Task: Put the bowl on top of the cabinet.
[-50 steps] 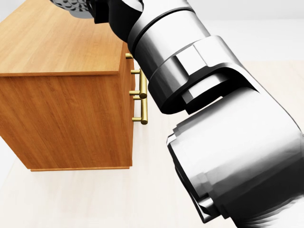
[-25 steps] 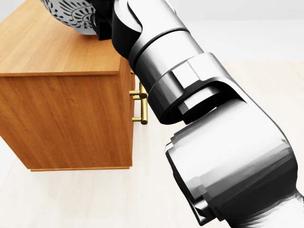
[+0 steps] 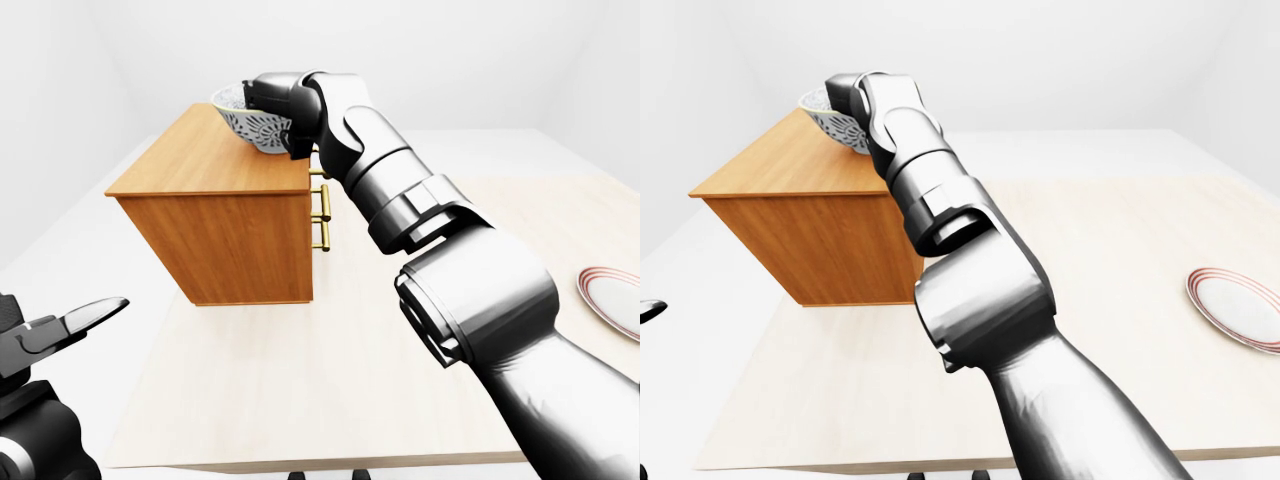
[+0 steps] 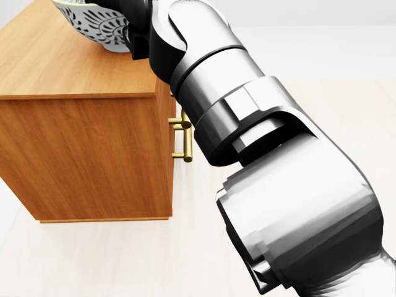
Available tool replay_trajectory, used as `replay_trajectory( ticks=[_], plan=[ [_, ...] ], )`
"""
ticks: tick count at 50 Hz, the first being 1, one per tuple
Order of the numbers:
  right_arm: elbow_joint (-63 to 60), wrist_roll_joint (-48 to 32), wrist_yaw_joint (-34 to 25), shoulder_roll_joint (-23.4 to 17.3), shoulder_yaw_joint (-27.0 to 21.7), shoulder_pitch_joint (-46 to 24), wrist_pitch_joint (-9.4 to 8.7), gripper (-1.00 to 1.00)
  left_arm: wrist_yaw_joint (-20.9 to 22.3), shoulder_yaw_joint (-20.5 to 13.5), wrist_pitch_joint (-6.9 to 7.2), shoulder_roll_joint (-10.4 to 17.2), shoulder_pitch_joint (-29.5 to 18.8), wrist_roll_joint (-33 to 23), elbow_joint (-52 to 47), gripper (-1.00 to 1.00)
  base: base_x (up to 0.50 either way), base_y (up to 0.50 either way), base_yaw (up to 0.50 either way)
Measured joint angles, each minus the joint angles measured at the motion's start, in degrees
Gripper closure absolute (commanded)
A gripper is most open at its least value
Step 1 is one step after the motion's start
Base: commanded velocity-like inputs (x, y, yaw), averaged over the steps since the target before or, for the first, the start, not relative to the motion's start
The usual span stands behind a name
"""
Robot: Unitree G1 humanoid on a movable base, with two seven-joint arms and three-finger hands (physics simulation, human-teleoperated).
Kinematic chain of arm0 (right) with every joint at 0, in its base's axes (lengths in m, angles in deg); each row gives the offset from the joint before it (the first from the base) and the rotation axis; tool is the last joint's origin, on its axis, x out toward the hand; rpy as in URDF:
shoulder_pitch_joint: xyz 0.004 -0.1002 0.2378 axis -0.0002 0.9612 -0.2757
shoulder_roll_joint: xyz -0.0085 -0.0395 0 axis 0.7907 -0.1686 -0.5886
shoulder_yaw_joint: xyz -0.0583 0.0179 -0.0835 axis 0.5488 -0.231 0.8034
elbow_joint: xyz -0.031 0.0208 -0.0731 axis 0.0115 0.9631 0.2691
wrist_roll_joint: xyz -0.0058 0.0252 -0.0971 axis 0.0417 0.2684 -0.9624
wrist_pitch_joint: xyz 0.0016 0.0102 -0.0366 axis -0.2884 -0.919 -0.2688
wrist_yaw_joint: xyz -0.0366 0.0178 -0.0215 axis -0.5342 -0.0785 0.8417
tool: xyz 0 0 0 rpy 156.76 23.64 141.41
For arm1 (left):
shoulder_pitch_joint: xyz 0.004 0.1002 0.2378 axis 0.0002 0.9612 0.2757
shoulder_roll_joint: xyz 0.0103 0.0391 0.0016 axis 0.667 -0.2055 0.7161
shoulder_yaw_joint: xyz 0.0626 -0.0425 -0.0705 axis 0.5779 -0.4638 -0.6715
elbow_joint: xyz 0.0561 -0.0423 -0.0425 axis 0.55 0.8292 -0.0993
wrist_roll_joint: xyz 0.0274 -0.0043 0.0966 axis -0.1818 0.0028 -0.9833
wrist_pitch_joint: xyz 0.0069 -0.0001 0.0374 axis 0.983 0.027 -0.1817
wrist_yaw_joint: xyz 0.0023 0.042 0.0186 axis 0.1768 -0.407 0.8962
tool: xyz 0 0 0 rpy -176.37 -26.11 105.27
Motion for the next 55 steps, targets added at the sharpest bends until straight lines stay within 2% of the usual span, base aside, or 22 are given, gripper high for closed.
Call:
replay_trajectory(
  ticks=[19, 21, 22, 23, 24, 27, 35, 39, 52, 55],
  plan=[
    [-0.14, -0.26, 0.52, 0.08, -0.4, 0.34, 0.0, 0.98, -0.01, 0.09, 0.0, -0.05, -0.03, -0.07, -0.17, -1.0, 0.0, 0.0, 0.0],
    [-0.2, -0.45, 0.66, 0.05, -0.49, 0.31, 0.0, 0.87, 0.0, 0.09, 0.0, -0.05, -0.03, -0.08, -0.17, -1.0, 0.0, 0.0, 0.0],
    [-0.28, -0.65, 0.76, 0.02, -0.61, 0.25, 0.01, 0.73, 0.0, 0.1, 0.0, -0.05, -0.03, -0.08, -0.16, -1.0, 0.0, 0.0, 0.0],
    [-0.37, -0.88, 0.87, -0.01, -0.69, 0.2, 0.0, 0.73, 0.01, 0.1, 0.0, -0.06, -0.02, -0.09, -0.16, -1.0, 0.01, 0.0, 0.0],
    [-0.45, -1.03, 1.01, -0.05, -0.76, 0.15, 0.0, 0.62, 0.01, 0.11, 0.0, -0.06, -0.02, -0.1, -0.16, -1.0, 0.0, 0.0, 0.0],
    [-0.74, -1.54, 1.47, -0.13, -0.93, -0.07, 0.0, 0.53, 0.04, 0.08, 0.0, -0.07, 0.0, -0.08, -0.18, -1.0, 0.0, 0.0, 0.0],
    [-0.84, -2.5, 1.87, -0.03, -1.36, -0.28, 0.02, 0.53, 0.16, 0.11, 0.0, -0.14, 0.07, -0.15, -0.14, -1.0, 0.0, 0.0, 0.0],
    [-0.88, -3.09, 1.96, 0.03, -1.83, -0.33, 0.01, 0.47, 0.24, 0.21, 0.0, -0.19, 0.1, -0.26, -0.07, -1.0, 0.0, 0.0, 0.0],
    [-1.14, -3.16, 2.25, -0.08, -1.77, -0.33, 0.0, 0.2, 0.29, 0.41, 0.0, -0.3, 0.11, -0.47, -0.04, -1.0, 0.0, 0.0, 0.0],
    [-1.12, -3.0, 2.19, -0.09, -1.58, -0.28, 0.0, 0.07, 0.29, 0.45, 0.0, -0.31, 0.1, -0.52, -0.04, -1.0, 0.0, 0.0, 0.0]
  ],
)
